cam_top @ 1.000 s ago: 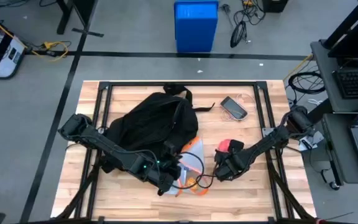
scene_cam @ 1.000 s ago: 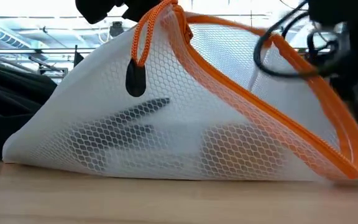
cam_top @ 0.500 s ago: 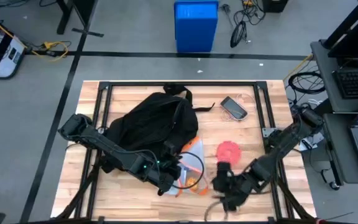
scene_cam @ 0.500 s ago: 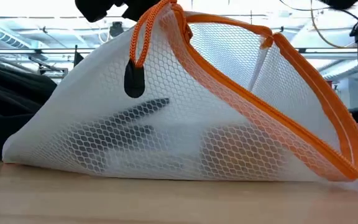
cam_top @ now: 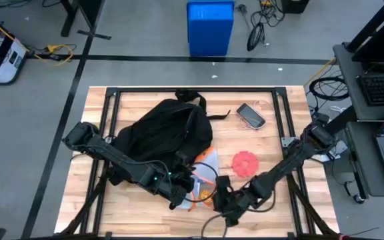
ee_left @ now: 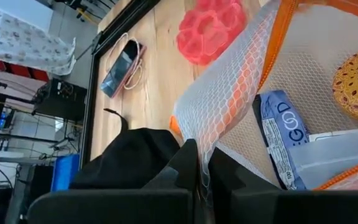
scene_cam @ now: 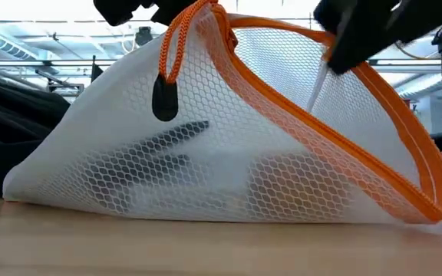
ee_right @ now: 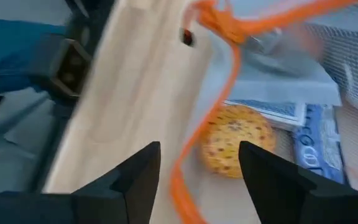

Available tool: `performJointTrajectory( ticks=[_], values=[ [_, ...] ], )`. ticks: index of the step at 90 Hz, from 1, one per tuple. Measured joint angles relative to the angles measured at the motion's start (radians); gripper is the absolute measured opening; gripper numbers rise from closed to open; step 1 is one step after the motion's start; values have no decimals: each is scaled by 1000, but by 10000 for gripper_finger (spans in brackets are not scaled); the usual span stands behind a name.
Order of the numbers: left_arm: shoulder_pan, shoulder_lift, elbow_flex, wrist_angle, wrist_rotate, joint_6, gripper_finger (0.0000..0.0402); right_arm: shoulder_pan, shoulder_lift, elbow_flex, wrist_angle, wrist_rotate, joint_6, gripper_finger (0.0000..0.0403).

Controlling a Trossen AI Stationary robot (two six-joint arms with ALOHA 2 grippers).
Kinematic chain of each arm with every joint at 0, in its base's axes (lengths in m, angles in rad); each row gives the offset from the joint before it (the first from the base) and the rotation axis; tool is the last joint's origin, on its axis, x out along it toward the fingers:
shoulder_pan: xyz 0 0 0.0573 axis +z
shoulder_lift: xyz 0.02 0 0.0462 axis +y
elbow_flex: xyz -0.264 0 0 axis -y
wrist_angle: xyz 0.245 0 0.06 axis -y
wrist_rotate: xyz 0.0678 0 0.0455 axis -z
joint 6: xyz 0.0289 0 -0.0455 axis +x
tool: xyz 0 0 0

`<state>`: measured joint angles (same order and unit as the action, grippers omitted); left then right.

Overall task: Unpack backpack
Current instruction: Remove the yellow scented candle from the orange zip bag

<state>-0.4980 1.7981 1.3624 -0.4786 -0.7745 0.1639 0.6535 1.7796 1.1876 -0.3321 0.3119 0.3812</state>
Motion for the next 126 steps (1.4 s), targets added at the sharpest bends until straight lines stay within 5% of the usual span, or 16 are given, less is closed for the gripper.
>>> performJointTrajectory(
  ticks=[45, 126],
  values=[
    [0, 1, 0, -2, 21, 0, 0, -59, 114, 1, -36, 4, 48, 277],
    [8, 1, 0, 30, 71, -1, 0, -118, 126, 0, 57, -44, 35, 281]
  ],
)
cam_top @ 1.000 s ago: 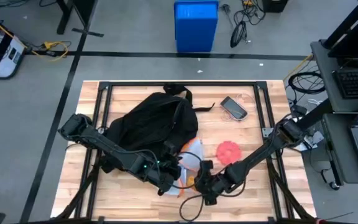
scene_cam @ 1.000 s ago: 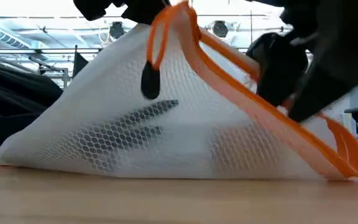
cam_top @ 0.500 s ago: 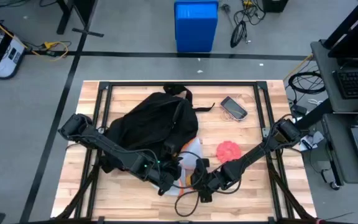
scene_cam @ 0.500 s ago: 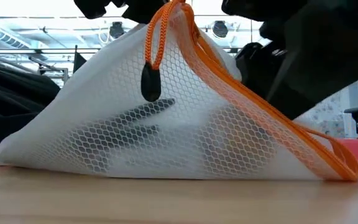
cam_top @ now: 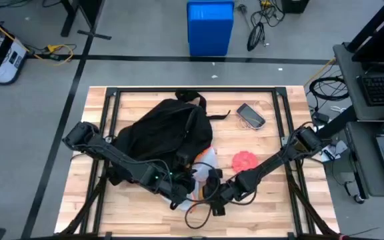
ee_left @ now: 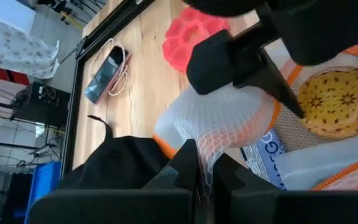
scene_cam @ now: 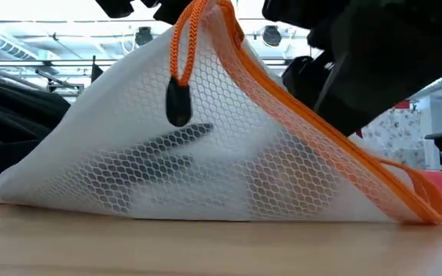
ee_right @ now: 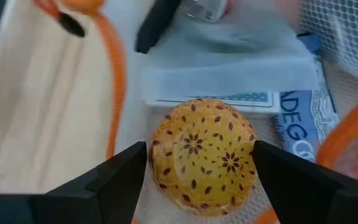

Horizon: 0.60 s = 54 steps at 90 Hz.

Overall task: Unpack backpack
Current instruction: Remove the yellow scented candle from the orange zip bag

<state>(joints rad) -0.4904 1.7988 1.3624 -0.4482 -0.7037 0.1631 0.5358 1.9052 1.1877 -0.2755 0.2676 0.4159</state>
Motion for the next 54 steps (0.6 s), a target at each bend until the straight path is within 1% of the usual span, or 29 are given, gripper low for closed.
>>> performJointTrajectory(
  ticks=[19, 35, 46, 54],
  values=[
    [4, 0, 0, 3, 2, 0, 0, 2, 2, 0, 10, -6, -7, 281],
    [5, 0, 0, 5, 22, 0, 0, 10, 0, 1, -19, -1, -29, 281],
    [5, 0, 0, 5, 22, 0, 0, 16, 0, 0, 16, -9, -42, 282],
    [5, 0, 0, 5, 22, 0, 0, 16, 0, 0, 30, -12, -43, 290]
  ],
)
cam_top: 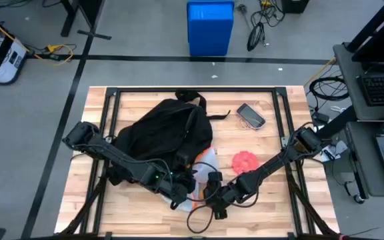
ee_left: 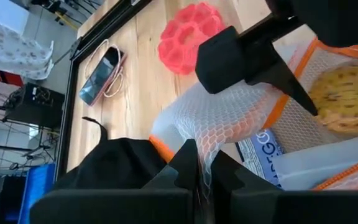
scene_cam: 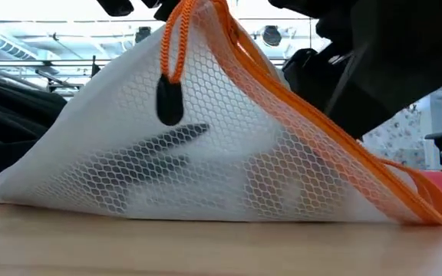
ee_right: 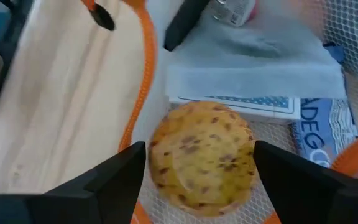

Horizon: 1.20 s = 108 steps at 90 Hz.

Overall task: Unpack backpack
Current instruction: Remove the yellow scented candle from the orange zip bag

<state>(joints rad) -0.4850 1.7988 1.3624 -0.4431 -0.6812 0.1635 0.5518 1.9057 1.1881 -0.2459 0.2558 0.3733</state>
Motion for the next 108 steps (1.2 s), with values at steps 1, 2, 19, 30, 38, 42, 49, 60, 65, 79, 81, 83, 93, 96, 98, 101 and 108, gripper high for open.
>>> performJointTrajectory(
  ticks=[1, 2, 19, 30, 38, 42, 49, 60, 65, 79, 81, 83, 93, 96, 98, 101, 108],
  values=[
    [0, 0, 0, 0, 0, 0, 0, 0, 0, 0, 0, 0, 0, 292],
    [0, 0, 0, 0, 0, 0, 0, 0, 0, 0, 0, 0, 0, 293],
    [0, 0, 0, 1, 11, 0, 0, -1, 0, 0, 0, 7, 55, 325],
    [0, 0, 0, 6, 19, -1, 0, -3, 2, 0, 0, 9, 77, 346],
    [0, 0, 0, 18, 26, -1, 0, -3, 13, 0, -3, 10, 80, 355],
    [0, 0, 0, 18, 27, -1, 0, -3, 25, 0, 0, 12, 59, 358],
    [0, 0, 0, 18, 28, -1, 0, -3, 58, 0, 22, 16, 4, 359],
    [0, 0, 0, 17, 29, -1, 0, -6, 103, 0, 65, 13, -36, 359],
    [0, 0, 0, 17, 29, -1, 0, -11, 111, 2, 72, 5, -38, 359],
    [0, 0, 0, 14, 29, -1, 0, -29, 115, 3, 81, -10, -42, 350],
    [0, 0, 0, 14, 29, -1, 0, -31, 113, 3, 83, -10, -43, 347],
    [0, 0, 0, 14, 29, -1, 0, -34, 113, 2, 87, -10, -44, 343],
    [0, 0, 0, 14, 29, -2, 0, -40, 114, 0, 118, -2, -50, 321],
    [0, 0, 0, 15, 29, -2, 0, -40, 115, 0, 122, 0, -54, 314],
    [0, 0, 0, 15, 29, -2, 0, -40, 115, 0, 123, 0, -56, 309],
    [0, 0, 0, 15, 29, -2, 0, -40, 115, 0, 124, 0, -57, 302],
    [0, 0, 0, 15, 28, -2, 0, -40, 115, 0, 125, 0, -57, 288]
  ],
)
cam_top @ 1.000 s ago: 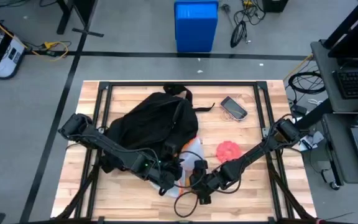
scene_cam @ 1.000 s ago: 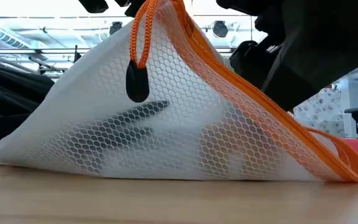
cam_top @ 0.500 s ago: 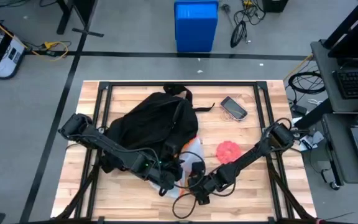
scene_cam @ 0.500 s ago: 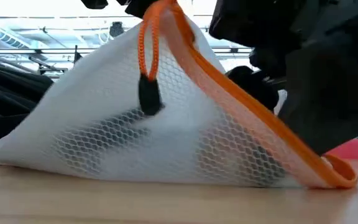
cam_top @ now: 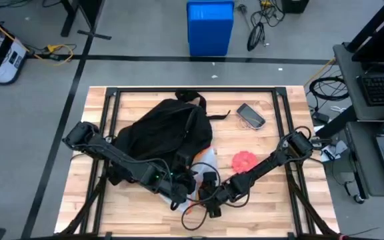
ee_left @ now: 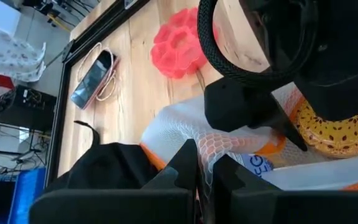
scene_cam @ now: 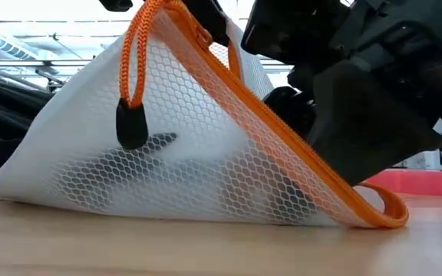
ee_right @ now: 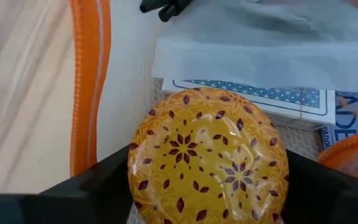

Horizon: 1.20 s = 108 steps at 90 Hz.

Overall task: Unpack backpack
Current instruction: Remove the yellow scented candle from the orange zip bag

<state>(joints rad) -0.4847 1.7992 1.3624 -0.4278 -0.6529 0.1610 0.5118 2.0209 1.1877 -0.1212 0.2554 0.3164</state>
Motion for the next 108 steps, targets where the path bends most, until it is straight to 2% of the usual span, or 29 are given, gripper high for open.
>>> performJointTrajectory(
  ticks=[12, 31, 52, 71, 108],
  values=[
    [0, 0, 0, 0, 0, -2, 0, 0, 0, 0, 3, -4, 1, 280],
    [0, 0, 0, 1, -1, -2, 0, 1, 2, 69, -63, -25, 4, 301],
    [0, 0, 0, 1, -1, -7, 0, 30, 2, 209, -301, -25, 29, 284],
    [0, 0, 0, -2, -1, -7, 0, 67, 0, 292, -463, -25, 98, 294],
    [0, 0, 0, -10, -1, -8, 0, 124, -2, 387, -536, -28, 157, 292]
  ],
)
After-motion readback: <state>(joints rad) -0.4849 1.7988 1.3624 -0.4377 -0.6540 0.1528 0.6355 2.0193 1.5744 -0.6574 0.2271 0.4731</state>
